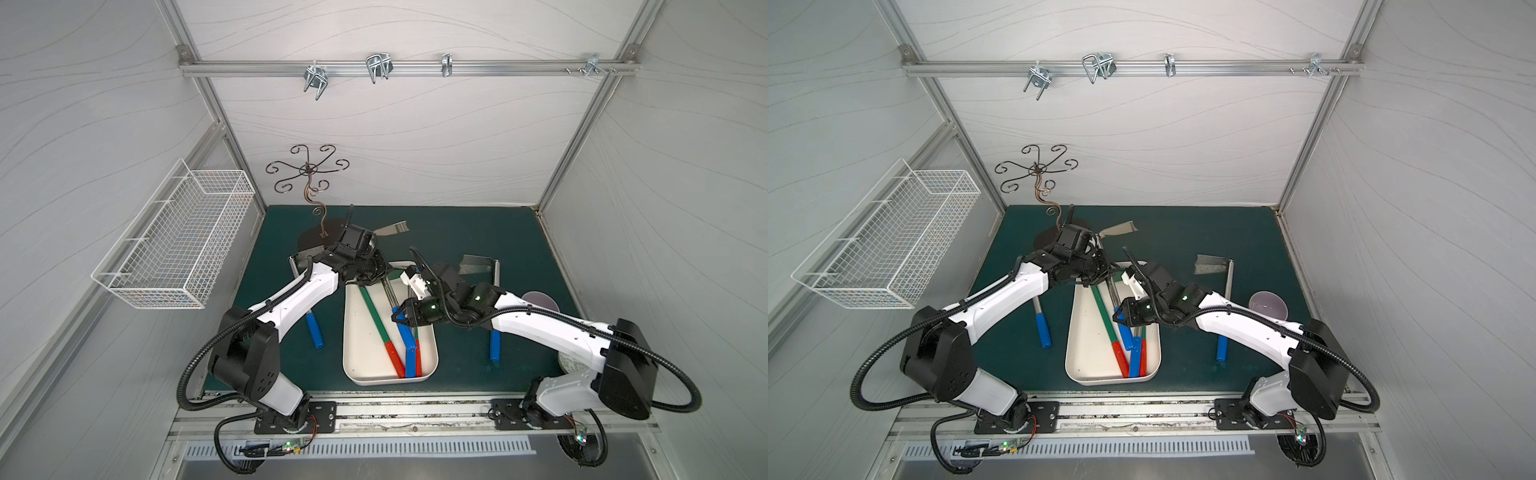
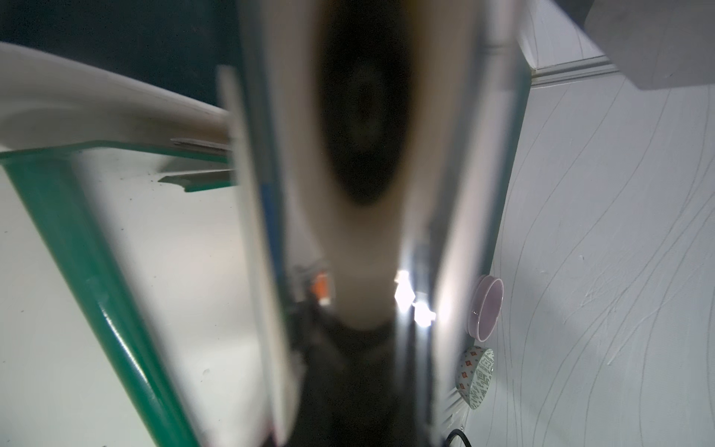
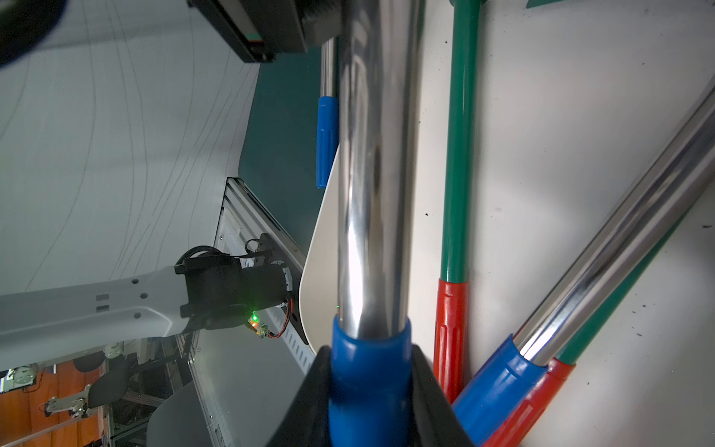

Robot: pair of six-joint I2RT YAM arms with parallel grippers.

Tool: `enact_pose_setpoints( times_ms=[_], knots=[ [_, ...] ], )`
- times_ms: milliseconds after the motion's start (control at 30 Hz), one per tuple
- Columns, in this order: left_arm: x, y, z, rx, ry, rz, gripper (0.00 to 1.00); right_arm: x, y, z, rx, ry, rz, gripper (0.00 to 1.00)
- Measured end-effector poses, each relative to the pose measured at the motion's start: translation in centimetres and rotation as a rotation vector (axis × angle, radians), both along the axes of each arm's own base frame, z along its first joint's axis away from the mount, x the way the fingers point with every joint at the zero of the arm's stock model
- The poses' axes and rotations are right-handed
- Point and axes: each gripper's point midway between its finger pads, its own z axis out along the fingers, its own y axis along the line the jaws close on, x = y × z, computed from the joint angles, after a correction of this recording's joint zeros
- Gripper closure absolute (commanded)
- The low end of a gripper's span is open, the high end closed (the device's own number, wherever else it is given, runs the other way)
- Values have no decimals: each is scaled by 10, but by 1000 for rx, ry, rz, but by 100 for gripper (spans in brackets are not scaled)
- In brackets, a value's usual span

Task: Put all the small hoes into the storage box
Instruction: Place the hoe in the storage box.

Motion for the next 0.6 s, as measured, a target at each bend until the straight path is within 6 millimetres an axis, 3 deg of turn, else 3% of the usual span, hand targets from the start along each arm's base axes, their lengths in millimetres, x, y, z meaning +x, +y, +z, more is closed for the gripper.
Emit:
enact_pose_setpoints(
  times_ms=[67,133,300,467,600],
  knots=[
    [-3,6,3,21,1,15,100,0,1,1,5,-6,11,54],
    [-8,16,3,76,6,21,100,3,-1,6,7,-22,13,46],
    [-20,48,0,239,53,58,100,31,-28,33,21,-98,-73,43],
    [-25,77,-9,343,104,123,100,58,-76,62,30,-183,-193,43],
    [-23,86,-21,394,134,151,100,72,-108,71,13,-215,-263,43]
  ],
)
